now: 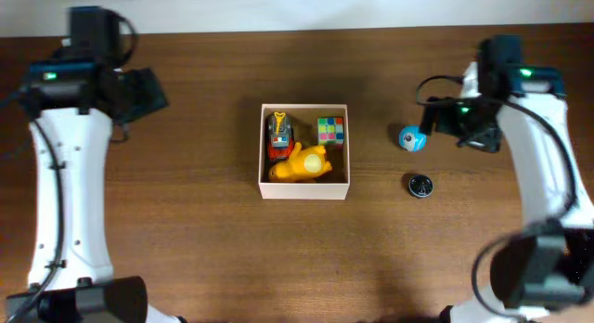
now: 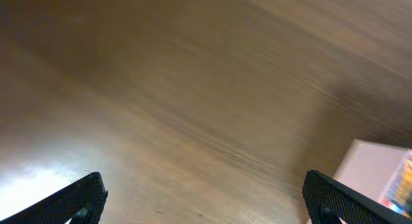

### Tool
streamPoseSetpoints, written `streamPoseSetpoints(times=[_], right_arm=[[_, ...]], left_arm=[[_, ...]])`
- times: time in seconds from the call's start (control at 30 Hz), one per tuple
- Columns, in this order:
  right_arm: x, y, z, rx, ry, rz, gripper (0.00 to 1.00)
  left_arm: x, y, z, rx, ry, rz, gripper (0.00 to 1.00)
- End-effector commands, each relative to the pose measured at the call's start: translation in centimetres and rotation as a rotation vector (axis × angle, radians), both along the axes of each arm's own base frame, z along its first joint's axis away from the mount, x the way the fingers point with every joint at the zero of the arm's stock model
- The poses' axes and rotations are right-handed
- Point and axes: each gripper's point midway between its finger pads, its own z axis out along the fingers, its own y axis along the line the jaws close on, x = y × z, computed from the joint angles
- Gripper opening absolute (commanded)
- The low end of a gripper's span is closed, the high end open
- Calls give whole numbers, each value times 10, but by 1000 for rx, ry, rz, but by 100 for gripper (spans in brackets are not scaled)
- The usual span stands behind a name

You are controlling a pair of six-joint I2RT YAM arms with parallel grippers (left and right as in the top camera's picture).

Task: Pack container
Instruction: 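Retract the left arm and grasp the blue ball with the right gripper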

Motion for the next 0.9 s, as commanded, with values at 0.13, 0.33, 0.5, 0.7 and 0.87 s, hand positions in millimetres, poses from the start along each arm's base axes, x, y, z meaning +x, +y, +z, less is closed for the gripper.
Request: streamPoseSetpoints(times=[0.13,0.33,0.5,0.7,0.87], right_arm=[[33,8,-61,-46,59,52,94],[40,9,-96,-41,110,54,94],[46,15,-116,-33,123,69,94],[54,22,-128,-35,111,84,80],[54,23,-127,-36,110,88,70]], left_arm=[[-15,51,-2,20,27,111,99],[-17,56,-2,19,27,123,99],[-17,56,-2,20,28,123,99],[-17,56,-2,20,28,123,99],[-17,56,-2,20,28,123,99]])
